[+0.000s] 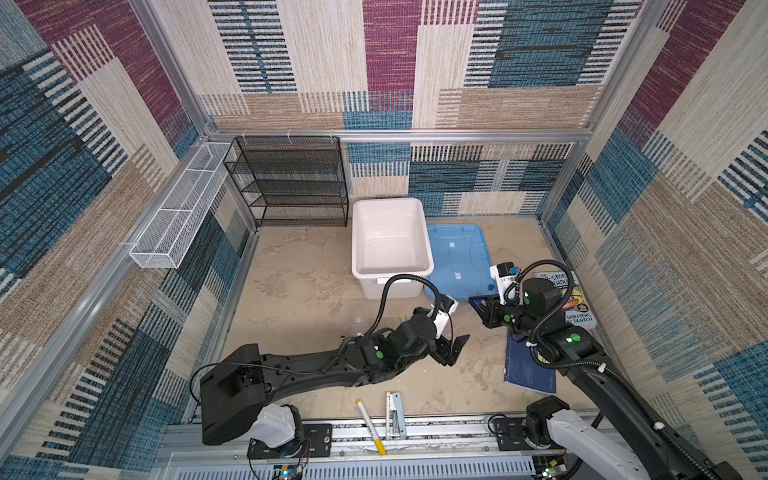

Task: Organize the chemistry lab equipment
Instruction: 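Grasp the tube's blue cap with the right gripper while left releases, then carry the tube to the clear rack with the right gripper and insert it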

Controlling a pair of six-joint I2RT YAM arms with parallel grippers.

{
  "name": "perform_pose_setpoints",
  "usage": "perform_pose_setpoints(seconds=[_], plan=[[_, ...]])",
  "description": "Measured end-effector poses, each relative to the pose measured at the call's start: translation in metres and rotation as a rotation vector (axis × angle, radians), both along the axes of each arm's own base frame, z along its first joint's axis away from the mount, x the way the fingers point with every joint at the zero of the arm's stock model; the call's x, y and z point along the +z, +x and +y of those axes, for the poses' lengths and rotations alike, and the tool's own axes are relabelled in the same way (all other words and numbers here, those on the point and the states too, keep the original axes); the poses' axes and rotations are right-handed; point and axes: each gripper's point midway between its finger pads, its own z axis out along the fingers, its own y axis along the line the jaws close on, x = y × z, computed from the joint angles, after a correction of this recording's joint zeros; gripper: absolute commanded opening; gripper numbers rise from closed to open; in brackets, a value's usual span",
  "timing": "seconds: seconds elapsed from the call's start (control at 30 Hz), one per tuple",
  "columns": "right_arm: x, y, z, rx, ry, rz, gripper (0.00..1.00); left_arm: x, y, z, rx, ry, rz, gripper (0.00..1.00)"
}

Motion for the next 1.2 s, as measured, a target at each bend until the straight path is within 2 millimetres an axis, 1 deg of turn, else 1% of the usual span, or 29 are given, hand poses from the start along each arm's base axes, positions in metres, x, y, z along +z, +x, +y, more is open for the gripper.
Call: perform_pose_setpoints(seconds=[0.13, 0.23, 0.43, 0.53, 0.63, 0.87, 1.2], plan=[[0.005, 0.001, -0.029, -0.158, -0.055, -0.027, 0.14, -0.004, -0.002, -0.003, -0.016, 0.003, 0.015, 0.97], [0.016, 0.003, -0.050, -0.279, -0.068, -0.063, 0.14, -0.007, -0.002, -0.003, -0.016, 0.009, 0.020, 0.96], [0.028, -0.008, -0.093, -0.514, -0.081, -0.104, 0.13, -0.013, -0.002, -0.003, -0.015, 0.023, 0.029, 0.96], [0.028, -0.011, -0.107, -0.592, -0.095, -0.109, 0.13, -0.015, -0.002, -0.003, -0.014, 0.028, 0.031, 0.96], [0.020, -0.010, -0.115, -0.639, -0.121, -0.088, 0.13, -0.017, -0.002, -0.003, -0.014, 0.033, 0.032, 0.97], [-0.001, -0.010, -0.124, -0.688, -0.162, -0.061, 0.13, -0.012, 0.001, -0.006, -0.014, 0.033, 0.022, 0.97], [-0.023, -0.004, -0.124, -0.703, -0.184, -0.040, 0.13, -0.022, 0.003, -0.008, -0.012, 0.054, 0.031, 0.97]])
